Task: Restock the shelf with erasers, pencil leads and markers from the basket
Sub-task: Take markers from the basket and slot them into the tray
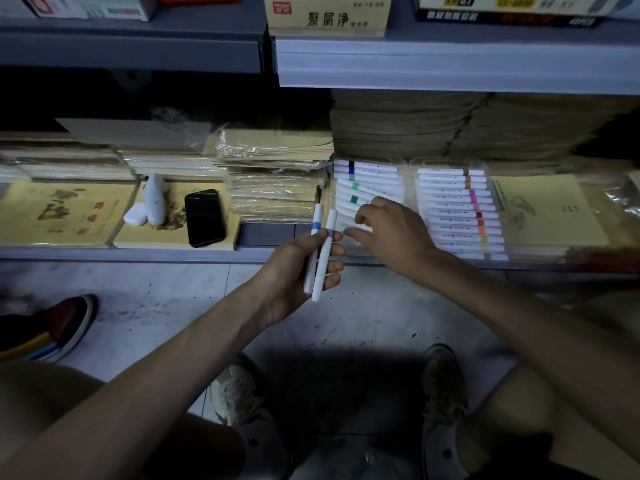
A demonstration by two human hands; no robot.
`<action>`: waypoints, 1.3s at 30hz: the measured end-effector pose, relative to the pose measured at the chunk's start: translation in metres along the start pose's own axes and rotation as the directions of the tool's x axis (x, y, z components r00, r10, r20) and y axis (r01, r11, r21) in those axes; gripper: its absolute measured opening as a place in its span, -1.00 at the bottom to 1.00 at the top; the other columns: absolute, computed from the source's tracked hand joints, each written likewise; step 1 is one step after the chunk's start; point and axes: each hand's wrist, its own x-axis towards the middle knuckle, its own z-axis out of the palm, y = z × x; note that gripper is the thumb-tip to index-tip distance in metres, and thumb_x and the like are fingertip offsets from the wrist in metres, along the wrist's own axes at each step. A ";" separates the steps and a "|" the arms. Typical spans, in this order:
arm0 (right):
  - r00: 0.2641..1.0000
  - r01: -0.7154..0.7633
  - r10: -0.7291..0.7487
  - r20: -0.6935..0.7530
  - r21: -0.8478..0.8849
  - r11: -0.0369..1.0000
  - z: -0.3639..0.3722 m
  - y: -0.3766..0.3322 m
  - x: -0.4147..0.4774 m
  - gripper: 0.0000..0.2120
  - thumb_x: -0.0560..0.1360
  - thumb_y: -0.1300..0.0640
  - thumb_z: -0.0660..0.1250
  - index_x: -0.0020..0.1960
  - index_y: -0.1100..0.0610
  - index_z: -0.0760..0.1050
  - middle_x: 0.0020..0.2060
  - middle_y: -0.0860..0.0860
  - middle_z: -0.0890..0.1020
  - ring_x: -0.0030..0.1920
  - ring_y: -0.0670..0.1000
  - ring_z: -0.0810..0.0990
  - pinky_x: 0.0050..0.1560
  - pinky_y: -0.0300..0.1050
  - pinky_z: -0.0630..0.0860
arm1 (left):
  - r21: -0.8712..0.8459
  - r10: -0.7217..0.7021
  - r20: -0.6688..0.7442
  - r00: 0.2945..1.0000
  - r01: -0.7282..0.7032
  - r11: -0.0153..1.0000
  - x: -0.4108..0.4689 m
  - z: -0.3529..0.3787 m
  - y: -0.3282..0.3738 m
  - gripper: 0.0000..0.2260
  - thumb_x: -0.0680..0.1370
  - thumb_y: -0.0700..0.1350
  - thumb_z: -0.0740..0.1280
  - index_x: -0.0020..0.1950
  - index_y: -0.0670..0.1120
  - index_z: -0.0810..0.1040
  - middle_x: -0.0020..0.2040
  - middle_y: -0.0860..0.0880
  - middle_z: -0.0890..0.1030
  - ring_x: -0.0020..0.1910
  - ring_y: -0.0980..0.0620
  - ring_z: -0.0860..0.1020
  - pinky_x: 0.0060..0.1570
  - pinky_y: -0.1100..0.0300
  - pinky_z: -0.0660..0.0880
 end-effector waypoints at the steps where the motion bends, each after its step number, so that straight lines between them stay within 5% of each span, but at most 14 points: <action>1: 0.999 -0.041 0.043 -0.033 0.052 0.998 -0.002 -0.003 -0.001 -0.74 0.59 -0.09 0.35 0.01 0.10 0.64 -0.04 0.03 0.62 -0.05 0.06 0.59 -0.09 -0.02 0.54 | -0.006 -0.007 0.002 1.000 0.007 1.000 0.000 0.001 0.000 -0.75 0.73 -0.04 0.19 0.21 -0.17 0.56 -0.13 -0.06 0.65 -0.26 0.02 0.60 -0.25 0.17 0.60; 5: 0.971 -0.223 0.240 -0.005 0.347 0.911 -0.015 -0.017 -0.011 -0.78 0.60 0.00 0.34 -0.14 0.09 0.64 -0.24 -0.03 0.67 -0.19 -0.01 0.64 -0.12 -0.02 0.58 | 0.005 0.027 -0.048 0.998 -0.027 1.000 0.003 0.005 -0.003 -0.75 0.74 -0.07 0.17 0.25 -0.15 0.57 0.06 -0.10 0.71 0.03 -0.02 0.68 0.17 0.04 0.60; 8: 0.908 -0.417 0.337 0.248 0.592 0.690 -0.025 -0.035 -0.028 -0.87 0.52 -0.01 0.42 -0.17 0.00 0.61 -0.23 -0.03 0.72 -0.16 -0.02 0.70 -0.05 0.02 0.66 | 0.048 0.074 -0.111 0.991 -0.069 0.996 0.005 0.007 -0.007 -0.77 0.72 -0.08 0.22 0.22 -0.15 0.60 0.15 -0.13 0.66 0.17 -0.06 0.59 0.39 -0.06 0.46; 12: 0.852 -0.515 0.248 0.462 0.650 0.558 -0.031 -0.048 -0.045 -0.90 0.47 0.08 0.53 -0.15 0.05 0.63 -0.19 0.03 0.76 -0.12 0.00 0.74 -0.02 0.00 0.68 | 0.012 0.050 -0.035 0.998 -0.049 0.999 0.003 0.014 -0.015 -0.78 0.72 -0.09 0.23 0.17 -0.17 0.61 0.04 -0.14 0.68 -0.01 -0.04 0.66 0.19 0.01 0.59; 16: 0.836 -0.545 0.282 0.470 0.660 0.517 -0.029 -0.039 -0.046 -0.94 0.47 0.18 0.54 -0.14 0.11 0.67 -0.22 0.06 0.76 -0.16 0.01 0.75 -0.11 -0.06 0.66 | 0.014 0.027 -0.096 0.995 -0.026 1.000 0.005 0.014 -0.022 -0.73 0.72 -0.11 0.24 0.30 -0.23 0.60 0.19 -0.19 0.69 0.16 -0.10 0.67 0.20 0.05 0.62; 18: 0.886 -0.462 0.310 0.345 0.605 0.649 -0.027 -0.029 -0.043 -0.94 0.48 0.16 0.54 -0.12 0.14 0.69 -0.23 0.03 0.75 -0.20 0.00 0.73 -0.15 -0.10 0.63 | 0.086 0.047 -0.257 0.965 -0.026 0.996 0.008 0.008 -0.022 -0.74 0.71 -0.10 0.25 0.30 -0.19 0.61 0.21 -0.18 0.69 0.23 -0.12 0.64 0.19 0.03 0.61; 21: 0.983 -0.152 0.131 0.125 0.177 0.972 -0.018 -0.007 -0.035 -0.94 0.54 0.16 0.43 -0.04 0.12 0.68 -0.16 0.02 0.68 -0.13 0.05 0.65 -0.11 -0.05 0.59 | 0.146 0.108 -0.378 0.920 -0.056 0.988 0.007 -0.005 -0.019 -0.80 0.70 -0.09 0.28 0.24 -0.13 0.62 0.04 -0.11 0.71 0.02 -0.04 0.67 -0.06 0.10 0.61; 24: 0.991 0.060 -0.037 0.132 -0.171 0.983 -0.004 0.005 -0.034 -0.85 0.45 0.34 0.41 -0.02 0.16 0.62 -0.14 0.06 0.62 -0.16 0.12 0.61 -0.27 -0.13 0.45 | 0.182 0.133 -0.410 0.902 -0.062 0.981 0.005 -0.011 -0.015 -0.83 0.69 -0.09 0.30 0.20 -0.11 0.63 -0.15 -0.07 0.60 -0.23 0.03 0.53 -0.27 0.17 0.50; 28: 0.991 0.095 -0.073 0.116 -0.194 0.977 0.002 0.009 -0.033 -0.79 0.43 0.38 0.41 0.01 0.18 0.56 -0.16 0.06 0.64 -0.20 0.10 0.61 -0.30 -0.14 0.40 | 0.203 0.142 -0.423 0.895 -0.059 0.977 0.007 -0.010 -0.015 -0.77 0.67 -0.06 0.31 0.21 -0.15 0.64 -0.23 -0.03 0.52 -0.34 0.04 0.40 -0.38 0.15 0.32; 34: 0.991 -0.067 0.062 0.115 0.042 0.997 -0.007 0.008 -0.030 -0.92 0.56 0.18 0.40 0.01 0.10 0.67 -0.05 -0.01 0.63 -0.04 0.04 0.61 -0.08 -0.08 0.53 | 0.168 0.121 -0.399 0.909 -0.057 0.984 0.007 -0.004 -0.012 -0.71 0.70 -0.06 0.22 0.23 -0.19 0.64 -0.22 -0.03 0.51 -0.29 0.05 0.43 -0.34 0.18 0.43; 39: 0.986 -0.126 0.118 0.114 0.062 0.990 -0.005 0.008 -0.030 -0.94 0.53 0.17 0.44 -0.10 0.06 0.66 -0.16 -0.05 0.65 -0.12 -0.01 0.61 -0.14 -0.13 0.50 | 0.153 0.140 -0.383 0.913 -0.087 0.984 0.008 -0.002 -0.014 -0.76 0.69 -0.10 0.30 0.20 -0.22 0.66 -0.08 -0.12 0.48 -0.09 -0.05 0.51 -0.04 0.06 0.66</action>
